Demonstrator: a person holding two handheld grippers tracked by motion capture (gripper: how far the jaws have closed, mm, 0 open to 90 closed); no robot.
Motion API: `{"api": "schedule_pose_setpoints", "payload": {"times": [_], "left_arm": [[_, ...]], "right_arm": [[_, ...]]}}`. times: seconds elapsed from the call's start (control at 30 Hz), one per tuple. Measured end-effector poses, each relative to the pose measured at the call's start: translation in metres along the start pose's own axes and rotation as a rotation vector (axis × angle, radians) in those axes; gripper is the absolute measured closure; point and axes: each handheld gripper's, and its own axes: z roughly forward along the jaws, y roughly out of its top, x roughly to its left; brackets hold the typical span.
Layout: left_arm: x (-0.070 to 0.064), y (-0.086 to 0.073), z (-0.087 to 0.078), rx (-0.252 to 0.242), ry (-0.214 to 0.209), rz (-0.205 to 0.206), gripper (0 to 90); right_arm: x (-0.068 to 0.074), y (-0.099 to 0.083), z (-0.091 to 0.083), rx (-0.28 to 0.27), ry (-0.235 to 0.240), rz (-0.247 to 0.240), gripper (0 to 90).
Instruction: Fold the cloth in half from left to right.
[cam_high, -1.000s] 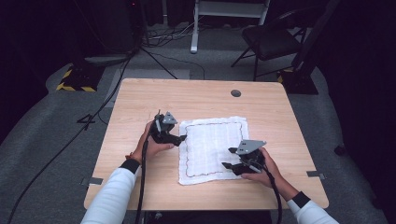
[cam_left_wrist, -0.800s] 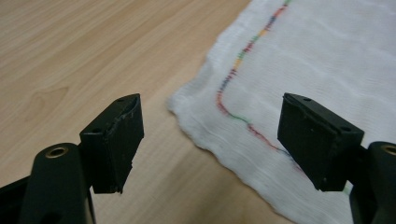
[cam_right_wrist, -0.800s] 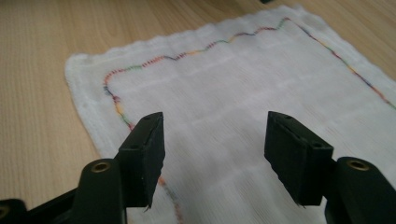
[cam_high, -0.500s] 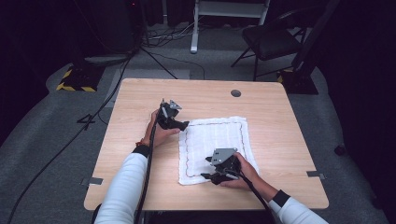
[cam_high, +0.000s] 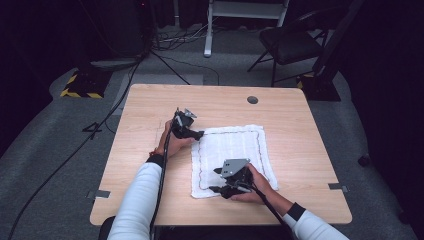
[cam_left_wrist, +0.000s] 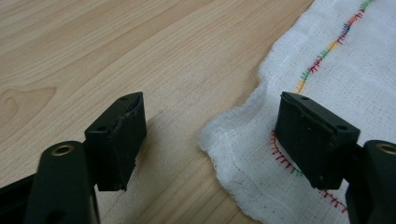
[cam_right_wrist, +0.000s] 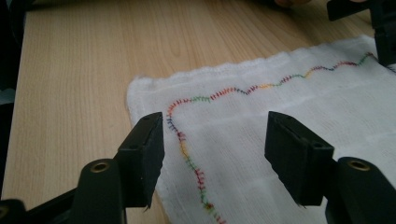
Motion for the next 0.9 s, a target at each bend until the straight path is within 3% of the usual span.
{"api": "schedule_pose_setpoints", "payload": {"times": [0.3, 0.43, 0.53, 0.63, 0.77, 0.9], "left_arm": [[0.0, -0.007, -0.006, -0.027, -0.045, 0.033, 44.5], [0.001, -0.008, -0.008, -0.027, -0.057, 0.037, 52.0], [0.001, -0.01, -0.01, -0.026, -0.063, 0.039, 60.7], [0.002, -0.012, -0.011, -0.033, -0.097, 0.054, 69.5], [0.005, -0.014, -0.012, -0.042, -0.13, 0.046, 78.8], [0.004, -0.013, -0.013, -0.033, -0.125, 0.069, 83.0]], "right_arm": [[0.023, 0.014, 0.034, 0.02, 0.067, -0.043, 38.8], [0.028, 0.014, 0.043, 0.042, 0.07, -0.042, 40.5], [0.027, 0.014, 0.048, 0.047, 0.066, -0.038, 47.2], [0.027, 0.015, 0.049, 0.038, 0.058, -0.019, 59.7], [0.024, 0.015, 0.048, 0.053, 0.02, -0.001, 79.3], [0.023, 0.016, 0.047, 0.062, 0.013, -0.001, 84.8]]}}
